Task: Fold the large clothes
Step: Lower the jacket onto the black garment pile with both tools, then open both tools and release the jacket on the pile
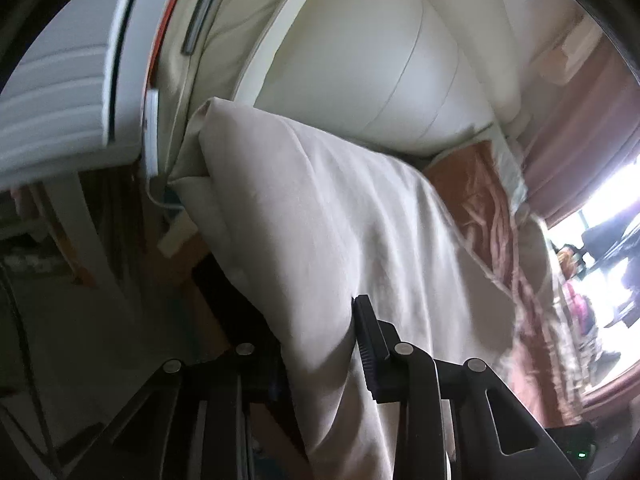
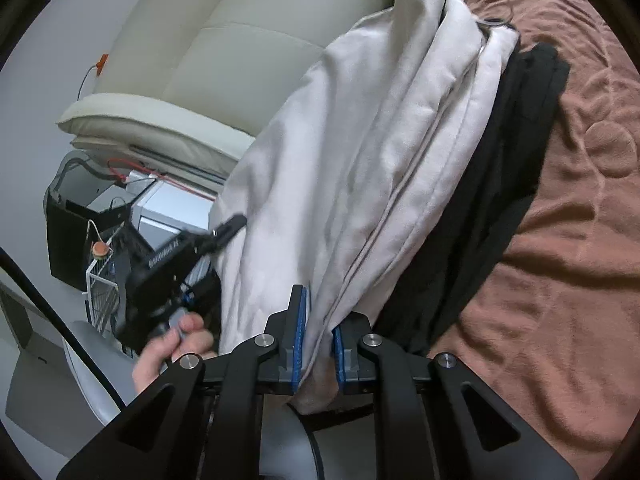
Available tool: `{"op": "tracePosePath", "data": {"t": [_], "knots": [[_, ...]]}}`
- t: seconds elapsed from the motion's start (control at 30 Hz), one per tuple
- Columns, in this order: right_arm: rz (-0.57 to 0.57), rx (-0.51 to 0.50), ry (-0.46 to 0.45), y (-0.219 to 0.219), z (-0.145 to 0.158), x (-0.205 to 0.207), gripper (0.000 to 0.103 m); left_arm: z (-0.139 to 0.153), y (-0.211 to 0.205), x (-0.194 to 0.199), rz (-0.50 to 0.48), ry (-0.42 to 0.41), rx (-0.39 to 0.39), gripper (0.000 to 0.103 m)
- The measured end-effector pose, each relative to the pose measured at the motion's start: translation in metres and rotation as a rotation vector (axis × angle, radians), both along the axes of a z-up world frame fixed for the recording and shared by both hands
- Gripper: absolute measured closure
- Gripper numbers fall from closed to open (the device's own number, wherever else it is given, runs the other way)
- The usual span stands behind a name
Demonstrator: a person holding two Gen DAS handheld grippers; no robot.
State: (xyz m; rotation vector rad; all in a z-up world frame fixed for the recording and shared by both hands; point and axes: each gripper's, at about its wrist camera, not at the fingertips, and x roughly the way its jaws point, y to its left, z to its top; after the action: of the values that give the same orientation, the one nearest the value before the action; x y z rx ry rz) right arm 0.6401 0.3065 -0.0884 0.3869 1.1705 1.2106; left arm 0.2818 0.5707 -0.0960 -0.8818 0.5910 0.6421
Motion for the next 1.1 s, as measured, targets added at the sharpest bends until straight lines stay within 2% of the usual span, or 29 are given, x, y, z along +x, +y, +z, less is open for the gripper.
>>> {"op": "tracePosePath", "data": {"t": [0.07, 0.1, 0.17, 0.23, 0.27, 0.47, 0.5, 0.57, 0.6, 0.67, 0.8, 0.9, 1.0, 1.07, 1.1], "knots": [[-0.005, -0.057, -0.007, 0.013, -0.013, -0.001, 0.094, -0.022, 0.005, 0.001, 0.007, 0.048, -0.080, 0.058], [-0.012, -0.089, -0.005, 0.024, -0.018, 0.005, 0.093, -0.027, 0.004, -0.003, 0.014, 0.044, -0.096, 0.057], [-0.010, -0.113, 0.000, 0.031, -0.022, 0.010, 0.090, -0.034, -0.004, -0.010, 0.019, 0.044, -0.076, 0.047], [-0.012, -0.123, -0.007, 0.032, -0.025, 0.017, 0.083, -0.032, -0.020, -0.011, 0.011, 0.077, -0.030, 0.042], [-0.017, -0.130, -0.015, 0.031, -0.025, 0.020, 0.080, -0.031, -0.023, -0.012, 0.005, 0.080, -0.023, 0.042], [-0.055, -0.162, -0.078, 0.037, -0.004, 0.042, 0.076, -0.021, -0.060, -0.019, -0.044, 0.102, 0.012, 0.041], [-0.066, -0.166, -0.094, 0.035, 0.001, 0.040, 0.073, -0.018, -0.067, -0.021, -0.046, 0.106, 0.023, 0.041], [-0.089, -0.173, -0.130, 0.033, 0.012, 0.044, 0.048, -0.014, -0.077, -0.025, -0.049, 0.101, 0.031, 0.039], [-0.108, -0.176, -0.154, 0.031, 0.021, 0.047, 0.045, -0.011, -0.082, -0.028, -0.049, 0.104, 0.037, 0.039], [-0.127, -0.177, -0.189, 0.032, 0.033, 0.055, 0.044, -0.005, -0.090, -0.026, -0.054, 0.107, 0.055, 0.039], [-0.175, -0.185, -0.238, 0.012, 0.050, 0.069, 0.036, 0.013, -0.112, -0.034, -0.074, 0.105, 0.109, 0.038], [-0.200, -0.183, -0.270, -0.020, 0.059, 0.060, 0.036, 0.025, -0.126, -0.038, -0.095, 0.092, 0.126, 0.038], [-0.231, -0.195, -0.321, -0.045, 0.067, 0.051, 0.030, 0.037, -0.144, -0.041, -0.122, 0.083, 0.152, 0.036], [-0.250, -0.203, -0.357, -0.057, 0.069, 0.042, 0.026, 0.044, -0.159, -0.044, -0.141, 0.069, 0.173, 0.019], [-0.259, -0.207, -0.378, -0.077, 0.059, 0.021, 0.026, 0.049, -0.170, -0.046, -0.153, 0.059, 0.189, 0.015]]}}
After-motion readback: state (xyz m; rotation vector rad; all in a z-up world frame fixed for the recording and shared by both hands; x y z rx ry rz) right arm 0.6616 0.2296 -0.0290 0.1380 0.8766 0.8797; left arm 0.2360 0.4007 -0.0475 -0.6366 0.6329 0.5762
